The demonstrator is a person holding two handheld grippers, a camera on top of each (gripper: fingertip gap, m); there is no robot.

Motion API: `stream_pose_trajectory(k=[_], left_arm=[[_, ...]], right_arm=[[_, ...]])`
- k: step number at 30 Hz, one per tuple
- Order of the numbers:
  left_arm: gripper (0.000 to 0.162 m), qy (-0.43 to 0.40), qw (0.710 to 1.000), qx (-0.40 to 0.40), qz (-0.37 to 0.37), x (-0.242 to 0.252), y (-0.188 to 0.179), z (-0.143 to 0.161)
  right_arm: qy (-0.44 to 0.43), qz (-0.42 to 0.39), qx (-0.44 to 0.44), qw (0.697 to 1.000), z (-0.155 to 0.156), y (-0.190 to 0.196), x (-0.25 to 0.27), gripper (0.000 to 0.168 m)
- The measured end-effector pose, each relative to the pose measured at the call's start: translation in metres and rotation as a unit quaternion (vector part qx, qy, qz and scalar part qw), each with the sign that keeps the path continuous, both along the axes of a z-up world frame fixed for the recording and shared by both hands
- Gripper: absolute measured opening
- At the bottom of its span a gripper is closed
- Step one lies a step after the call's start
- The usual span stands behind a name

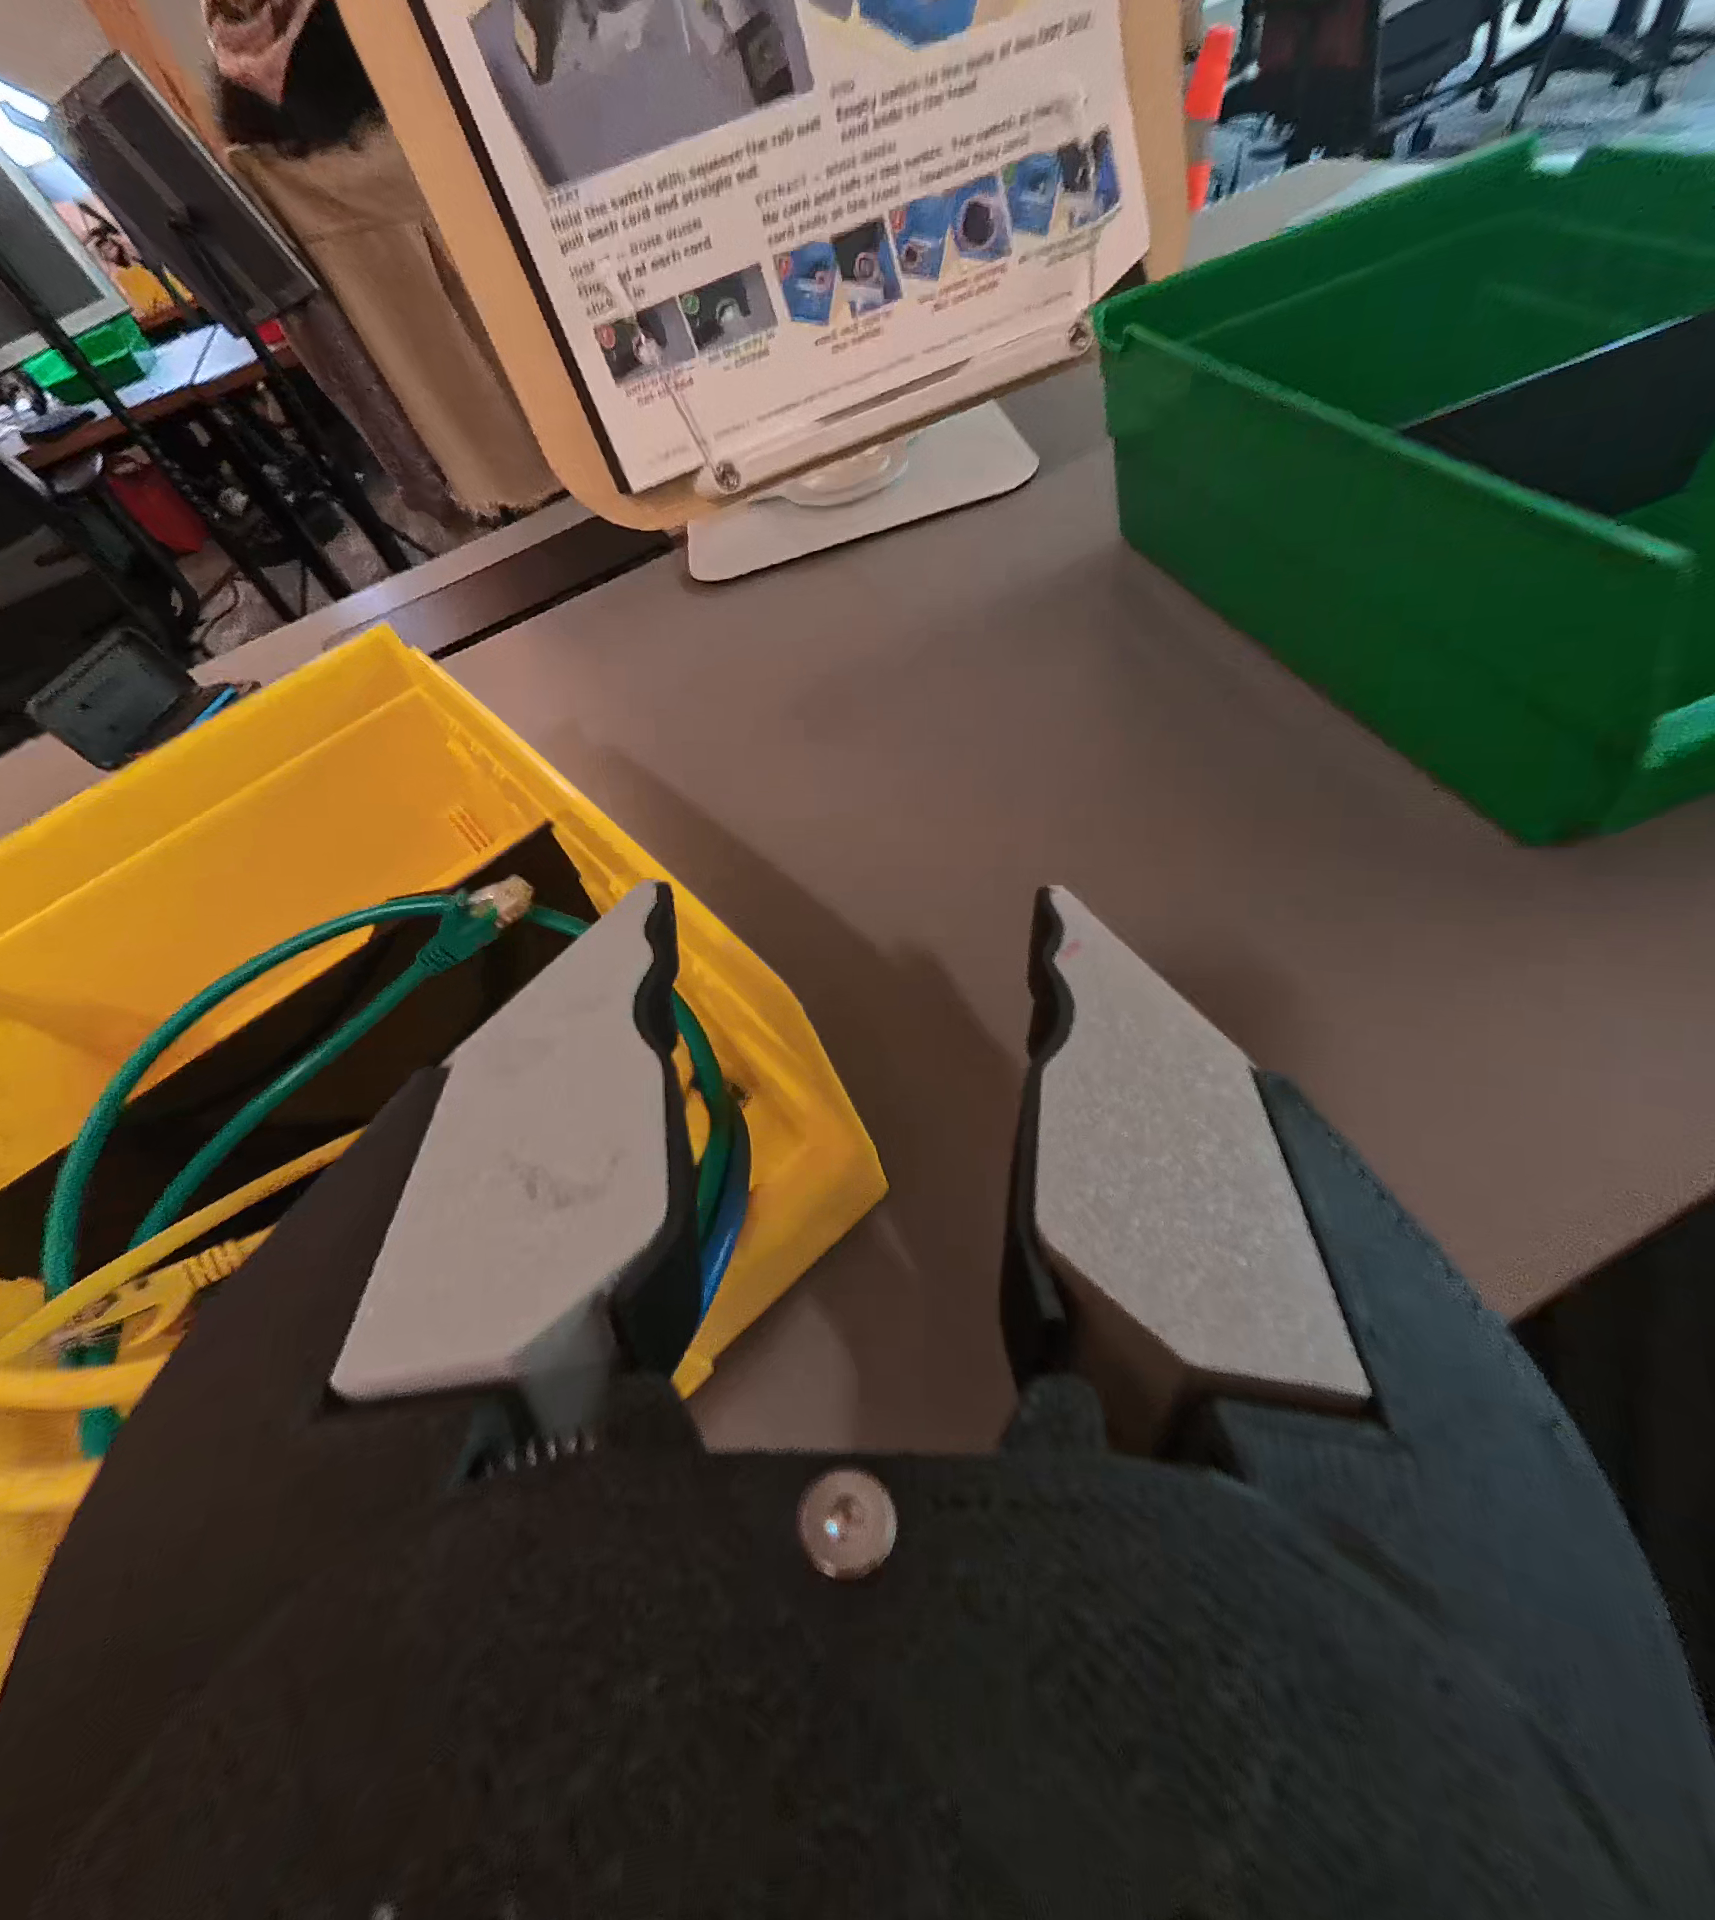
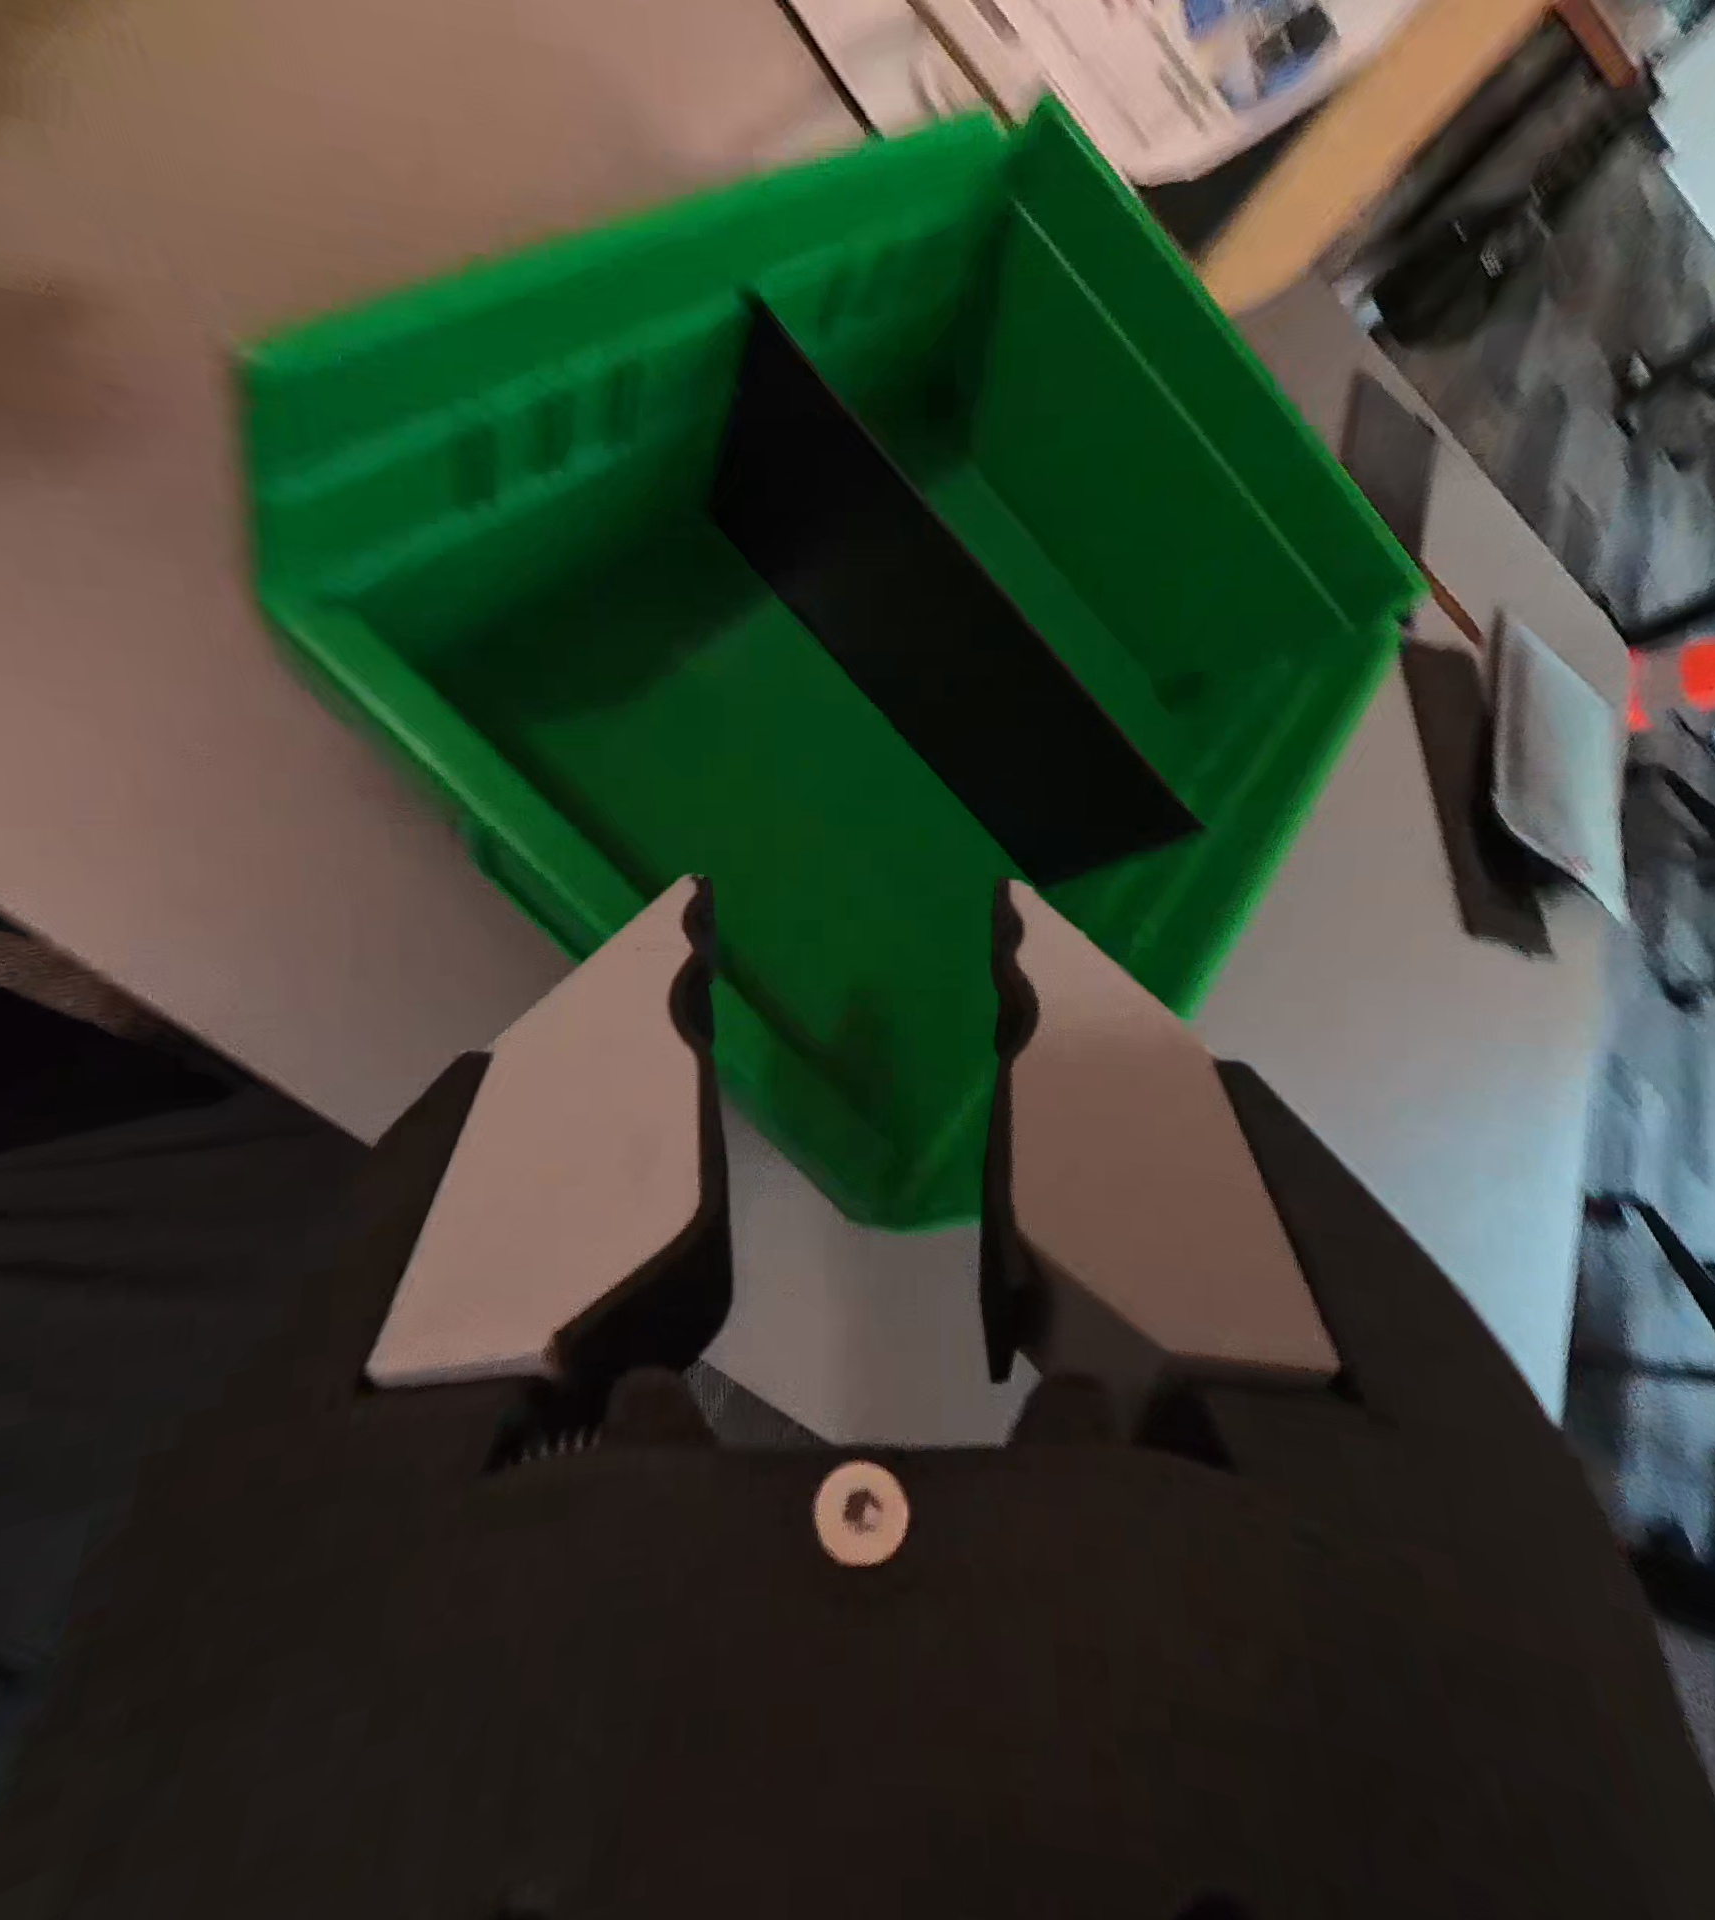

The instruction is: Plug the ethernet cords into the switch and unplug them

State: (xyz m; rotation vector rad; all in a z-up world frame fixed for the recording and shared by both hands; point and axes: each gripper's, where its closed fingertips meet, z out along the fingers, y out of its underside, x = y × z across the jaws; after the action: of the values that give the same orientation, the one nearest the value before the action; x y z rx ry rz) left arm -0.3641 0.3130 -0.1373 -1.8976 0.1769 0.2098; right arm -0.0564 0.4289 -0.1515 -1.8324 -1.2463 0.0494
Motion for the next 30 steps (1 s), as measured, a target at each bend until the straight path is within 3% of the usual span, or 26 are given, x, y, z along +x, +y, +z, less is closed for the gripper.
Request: stream_pose_trajectory(k=[4,8,10,14,16,21,24,30], left_arm=[[0.064,0.054,0.996,-0.062,0.039,-0.016,0.018,-0.044],[0.030,0.119,0.987,-0.079,0.079,-0.043,0.015,-0.058],[0.032,0.124,0.987,-0.078,0.070,-0.048,0.007,-0.058],[0.053,0.082,0.992,-0.094,0.010,-0.055,-0.018,-0.064],[0.055,0.060,0.992,-0.111,-0.016,-0.052,-0.036,-0.052],[0.053,-0.022,0.998,0.014,-0.058,-0.029,-0.060,0.026],[0.056,0.002,0.999,0.017,-0.047,-0.029,-0.068,0.035],[0.059,0.011,0.999,0.028,-0.041,-0.022,-0.070,0.045]], right_arm=[[0.022,0.090,-0.017,0.996,-0.004,-0.029,-0.040,0.056],[0.020,0.092,-0.015,0.995,-0.015,-0.032,-0.071,0.058],[0.015,0.102,-0.023,0.994,-0.025,-0.037,-0.086,0.058],[-0.002,0.116,-0.027,0.993,-0.037,-0.044,-0.102,0.058],[0.003,0.111,-0.023,0.994,-0.035,-0.042,-0.103,0.057],[0.129,0.131,-0.099,0.978,-0.010,-0.057,-0.116,0.064],[0.185,0.137,-0.106,0.967,0.005,-0.059,-0.121,0.069],[0.199,0.111,-0.056,0.972,0.021,-0.051,-0.116,0.068]])
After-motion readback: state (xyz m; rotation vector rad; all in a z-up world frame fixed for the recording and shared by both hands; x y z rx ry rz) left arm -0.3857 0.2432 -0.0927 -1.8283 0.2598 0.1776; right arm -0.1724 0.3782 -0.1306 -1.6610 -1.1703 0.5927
